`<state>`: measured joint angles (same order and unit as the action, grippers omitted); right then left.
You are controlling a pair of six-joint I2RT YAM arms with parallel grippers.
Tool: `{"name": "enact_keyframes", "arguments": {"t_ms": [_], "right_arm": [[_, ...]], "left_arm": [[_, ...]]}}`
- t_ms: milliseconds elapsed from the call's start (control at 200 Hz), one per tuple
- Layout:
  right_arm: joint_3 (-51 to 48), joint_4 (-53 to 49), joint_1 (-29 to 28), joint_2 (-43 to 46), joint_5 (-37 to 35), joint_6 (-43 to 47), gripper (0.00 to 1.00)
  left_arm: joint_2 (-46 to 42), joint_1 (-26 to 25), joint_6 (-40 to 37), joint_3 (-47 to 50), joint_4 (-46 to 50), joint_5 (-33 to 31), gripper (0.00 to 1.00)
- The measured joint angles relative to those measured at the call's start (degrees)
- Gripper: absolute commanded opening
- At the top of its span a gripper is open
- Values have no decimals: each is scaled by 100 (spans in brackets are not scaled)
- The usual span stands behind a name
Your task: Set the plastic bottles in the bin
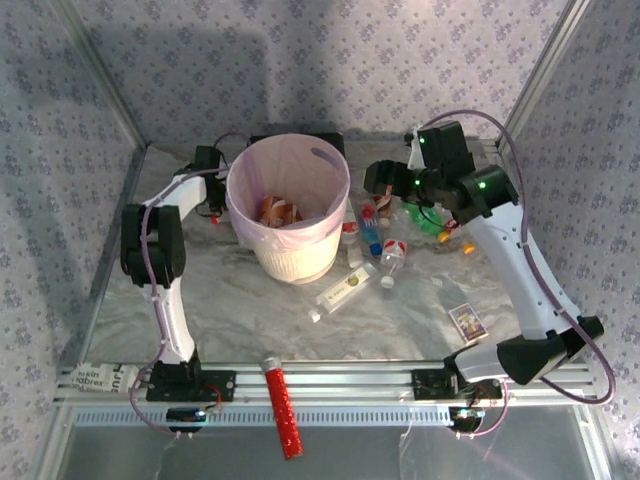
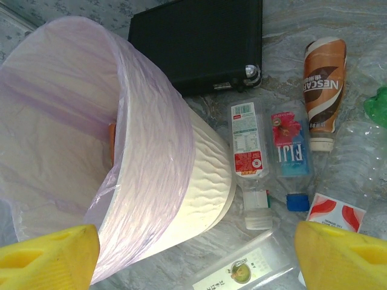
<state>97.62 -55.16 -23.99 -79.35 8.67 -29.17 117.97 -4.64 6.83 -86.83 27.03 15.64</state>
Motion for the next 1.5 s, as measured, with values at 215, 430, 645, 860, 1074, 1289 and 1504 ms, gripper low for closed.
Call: {"name": "enact_keyframes", "arguments": {"t_ms": [215, 430, 645, 860, 1074, 1289, 1504], "right_arm": [[0, 17, 24, 11, 44, 0, 86], [-33, 50, 50, 13, 120, 0, 86], [-33, 122, 107, 13, 177, 2, 86], [-37, 160, 111, 11, 256, 2, 86], [-168, 197, 116, 20, 278, 9, 86], [-214, 472, 26, 26, 411, 173, 85], [-210, 911, -411, 31, 431, 411, 84]], "left_arm": [[-785, 66, 581, 1023, -46, -57, 83], [-1550, 378, 1119, 2247, -28, -175, 83], [-1991, 415, 1432, 2839, -133, -262, 80], [-1878, 417, 1663, 2881, -374, -546, 63], [-1853, 417, 1847, 2892, -468, -748, 43], [-2302, 415, 1810, 2920, -374, -846, 37], [-3692, 369, 1705, 2634, 201, -1071, 37]]}}
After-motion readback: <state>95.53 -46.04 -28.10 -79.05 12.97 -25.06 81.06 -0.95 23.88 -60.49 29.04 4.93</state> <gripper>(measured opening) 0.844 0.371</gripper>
